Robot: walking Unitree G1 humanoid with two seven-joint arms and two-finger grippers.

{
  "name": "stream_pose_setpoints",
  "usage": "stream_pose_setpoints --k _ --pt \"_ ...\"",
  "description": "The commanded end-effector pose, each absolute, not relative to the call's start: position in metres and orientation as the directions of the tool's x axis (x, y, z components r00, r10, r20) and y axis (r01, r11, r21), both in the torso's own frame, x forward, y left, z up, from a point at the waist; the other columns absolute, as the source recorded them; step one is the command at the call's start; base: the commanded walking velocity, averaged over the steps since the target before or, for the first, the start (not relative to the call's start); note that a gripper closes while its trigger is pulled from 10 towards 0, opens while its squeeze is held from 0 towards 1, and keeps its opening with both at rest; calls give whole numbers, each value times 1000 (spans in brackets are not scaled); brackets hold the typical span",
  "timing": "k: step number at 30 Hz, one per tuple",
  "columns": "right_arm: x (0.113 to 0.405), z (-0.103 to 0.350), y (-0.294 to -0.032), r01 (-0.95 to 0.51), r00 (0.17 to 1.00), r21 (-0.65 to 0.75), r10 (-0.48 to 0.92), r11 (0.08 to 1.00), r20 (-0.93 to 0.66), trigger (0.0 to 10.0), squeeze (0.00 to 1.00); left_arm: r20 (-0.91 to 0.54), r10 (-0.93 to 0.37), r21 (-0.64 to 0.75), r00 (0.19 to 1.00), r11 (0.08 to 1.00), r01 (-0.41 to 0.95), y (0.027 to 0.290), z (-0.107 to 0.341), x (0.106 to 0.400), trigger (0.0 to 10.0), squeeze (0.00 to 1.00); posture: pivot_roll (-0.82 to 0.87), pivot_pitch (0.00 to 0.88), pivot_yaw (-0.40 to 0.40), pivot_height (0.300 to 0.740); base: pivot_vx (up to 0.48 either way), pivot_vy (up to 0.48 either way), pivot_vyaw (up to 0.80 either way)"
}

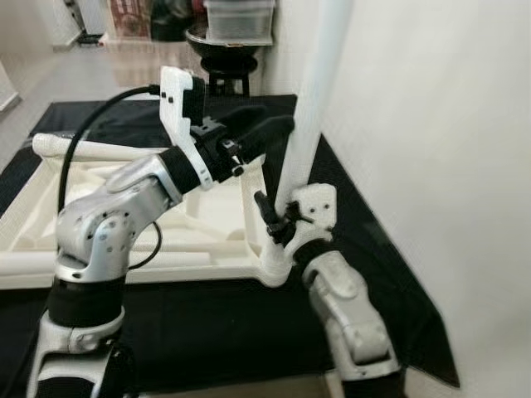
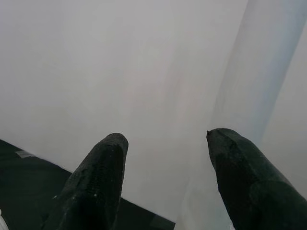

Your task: Building children table

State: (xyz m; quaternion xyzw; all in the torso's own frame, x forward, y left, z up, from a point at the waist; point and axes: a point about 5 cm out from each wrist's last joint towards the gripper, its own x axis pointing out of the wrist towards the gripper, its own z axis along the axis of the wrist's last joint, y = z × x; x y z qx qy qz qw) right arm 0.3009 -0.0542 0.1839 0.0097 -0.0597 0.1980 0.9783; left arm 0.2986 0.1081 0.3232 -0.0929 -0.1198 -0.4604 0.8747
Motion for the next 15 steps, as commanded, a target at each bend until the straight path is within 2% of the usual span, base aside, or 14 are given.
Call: stream_pose_setpoints --k 1,5,8,9,10,11,12,15 --pt "295 125 -35 -420 891 71 426 905 -156 0 0 266 -810 -52 523 530 846 101 320 298 10000 0 41 112 -56 740 0 0 0" --pt "308 128 -41 -433 891 45 435 900 -131 0 0 262 -803 -45 535 544 838 102 318 299 10000 0 44 103 -60 740 0 0 0" --pt "302 131 -40 -400 904 36 400 916 -147 0 0 258 -800 -47 542 550 834 105 316 298 10000 0 45 90 -57 740 0 0 0" --pt "300 132 -41 -370 915 28 370 928 -158 10000 0 261 -791 -50 553 561 826 108 315 297 10000 0 45 75 -55 740 0 0 0" --pt "299 133 -41 -351 922 22 350 936 -165 10000 0 264 -784 -52 562 570 820 111 315 297 10000 0 45 75 -55 740 0 0 0" --pt "299 135 -41 -362 918 42 364 931 -157 10000 322 273 -772 -57 574 583 810 116 315 296 10000 0 48 65 -54 740 0 0 0" --pt "300 137 -41 -371 916 60 376 927 -143 10000 1000 279 -761 -60 586 595 801 120 314 295 10000 0 50 60 -55 740 0 0 0" --pt "302 141 -41 -396 907 97 406 913 -114 10000 1000 292 -740 -65 607 617 784 129 315 294 10000 0 55 47 -58 740 0 0 0"
